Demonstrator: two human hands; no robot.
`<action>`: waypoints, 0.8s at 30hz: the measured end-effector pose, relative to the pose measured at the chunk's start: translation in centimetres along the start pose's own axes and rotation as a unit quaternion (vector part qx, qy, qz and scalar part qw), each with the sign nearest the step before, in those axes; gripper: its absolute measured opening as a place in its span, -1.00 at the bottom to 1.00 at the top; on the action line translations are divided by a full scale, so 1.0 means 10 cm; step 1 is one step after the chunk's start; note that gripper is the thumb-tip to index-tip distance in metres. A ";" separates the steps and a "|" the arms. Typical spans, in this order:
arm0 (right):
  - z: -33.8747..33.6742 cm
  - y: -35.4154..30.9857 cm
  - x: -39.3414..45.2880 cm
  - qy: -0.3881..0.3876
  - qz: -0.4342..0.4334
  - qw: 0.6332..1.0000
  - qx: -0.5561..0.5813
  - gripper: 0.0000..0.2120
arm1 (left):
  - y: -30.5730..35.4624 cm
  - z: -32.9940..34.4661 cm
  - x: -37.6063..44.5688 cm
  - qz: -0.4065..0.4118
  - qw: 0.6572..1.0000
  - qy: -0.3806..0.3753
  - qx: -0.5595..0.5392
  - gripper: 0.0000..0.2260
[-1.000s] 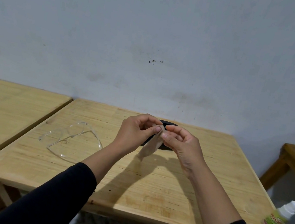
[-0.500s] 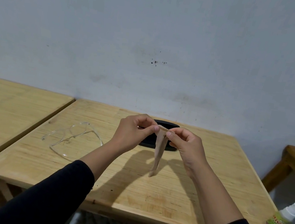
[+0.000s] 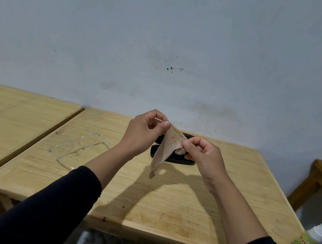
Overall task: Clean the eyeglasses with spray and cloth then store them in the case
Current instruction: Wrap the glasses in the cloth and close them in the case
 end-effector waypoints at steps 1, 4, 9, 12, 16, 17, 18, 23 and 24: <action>0.01 0.01 0.00 -0.001 0.003 1.000 0.003 -0.94 | 0.00 -0.01 -0.01 0.003 1.000 0.003 0.004 -0.95; 0.03 0.03 0.00 -0.005 0.021 1.000 0.019 -0.96 | -0.01 -0.04 -0.01 0.000 1.000 0.015 0.006 -0.96; 0.06 0.09 -0.02 -0.016 0.054 0.998 0.036 -0.91 | -0.03 -0.08 -0.02 -0.011 0.999 0.032 -0.002 -0.96; 0.05 0.09 -0.03 -0.010 0.048 0.999 0.008 -0.91 | -0.05 -0.10 -0.02 -0.014 0.999 0.036 -0.003 -0.95; 0.00 0.02 -0.02 0.002 0.020 0.999 -0.044 -0.89 | -0.10 -0.13 -0.03 -0.017 0.999 0.044 0.006 -0.95; -0.01 0.00 -0.01 0.003 0.013 0.998 -0.057 -0.87 | -0.11 -0.13 -0.03 -0.021 0.999 0.045 0.004 -0.95; -0.01 -0.02 -0.01 0.004 0.007 0.998 -0.069 -0.84 | -0.12 -0.13 -0.03 -0.026 0.999 0.045 0.000 -0.95; -0.03 -0.03 -0.02 -0.009 0.026 0.997 -0.075 -0.78 | -0.09 -0.05 -0.07 -0.039 0.998 0.037 -0.024 -0.95; -0.03 0.00 -0.03 -0.011 0.049 0.998 -0.047 -0.78 | -0.07 -0.03 -0.08 -0.040 0.998 0.035 -0.027 -0.95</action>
Point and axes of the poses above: each hand's wrist, its own x-axis towards the middle knuckle, its own z-axis out of the palm, y = z × x, the point moved 3 cm from there along x, towards the middle knuckle, and after that the axes turned 12 degrees about y, right-handed, at the moved point
